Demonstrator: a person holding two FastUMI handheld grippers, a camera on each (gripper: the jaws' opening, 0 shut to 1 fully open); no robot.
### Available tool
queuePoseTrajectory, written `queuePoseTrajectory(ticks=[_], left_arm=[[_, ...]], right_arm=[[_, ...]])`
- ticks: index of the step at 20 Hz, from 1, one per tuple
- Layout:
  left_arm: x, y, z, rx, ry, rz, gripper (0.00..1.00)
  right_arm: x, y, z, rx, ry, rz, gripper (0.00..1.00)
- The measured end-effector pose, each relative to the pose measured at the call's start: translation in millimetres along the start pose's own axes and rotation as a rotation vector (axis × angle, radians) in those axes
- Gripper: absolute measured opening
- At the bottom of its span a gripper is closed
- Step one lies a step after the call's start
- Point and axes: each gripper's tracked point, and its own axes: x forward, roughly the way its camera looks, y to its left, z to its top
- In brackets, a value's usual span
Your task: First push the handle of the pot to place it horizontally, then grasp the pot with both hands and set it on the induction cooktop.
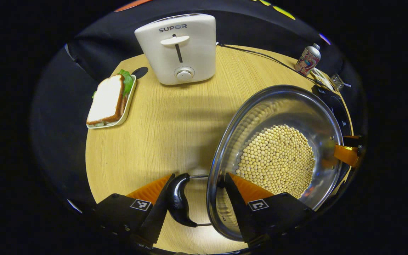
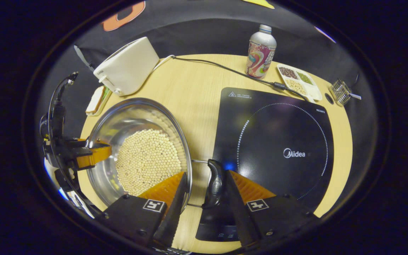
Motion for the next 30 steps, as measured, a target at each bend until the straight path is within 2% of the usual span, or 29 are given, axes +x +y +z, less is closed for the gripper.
queuePoseTrajectory(ticks=[4, 7, 8, 11, 12, 13, 14, 18, 19, 20, 21, 22, 30], left_arm=[[4, -3, -5, -0.081, 0.031, -0.052, 0.77], [8, -13, -17, -0.187, 0.042, -0.13, 0.77], [10, -14, -11, -0.185, 0.012, -0.139, 0.77], [5, -12, -16, -0.174, 0.021, -0.122, 0.71], [5, -12, -16, -0.187, 0.024, -0.124, 0.6], [4, -16, -16, -0.197, 0.029, -0.129, 0.6], [2, -16, -17, -0.202, 0.029, -0.132, 0.67], [-14, -14, -12, -0.188, -0.004, -0.133, 0.61], [-20, -13, -11, -0.172, -0.016, -0.124, 0.59], [-25, -11, -9, -0.166, -0.029, -0.12, 0.69], [-27, -10, -9, -0.166, -0.037, -0.12, 0.5], [-32, -10, -10, -0.178, -0.04, -0.126, 0.59], [-56, -2, -3, -0.141, -0.106, -0.12, 0.59]], right_arm=[[1, 0, 2, 0.001, 0.0, -0.012, 0.66], [1, -1, 2, 0.002, -0.003, 0.008, 0.62], [3, -2, 2, -0.006, -0.008, 0.011, 0.64], [2, -4, 3, -0.047, -0.03, 0.009, 0.63], [2, -4, 3, -0.062, -0.034, 0.009, 0.6], [1, -4, 2, -0.066, -0.034, 0.013, 0.61], [3, -4, 3, -0.062, -0.039, 0.023, 0.58], [-4, -5, 1, -0.02, -0.042, 0.089, 0.53], [-10, -4, 2, -0.031, -0.055, 0.095, 0.55], [-18, -6, 4, -0.044, -0.075, 0.097, 0.52], [-25, -6, 7, -0.061, -0.097, 0.103, 0.55], [-32, -7, 10, -0.079, -0.117, 0.108, 0.53], [-84, -38, 18, -0.061, -0.202, 0.1, 0.54]])
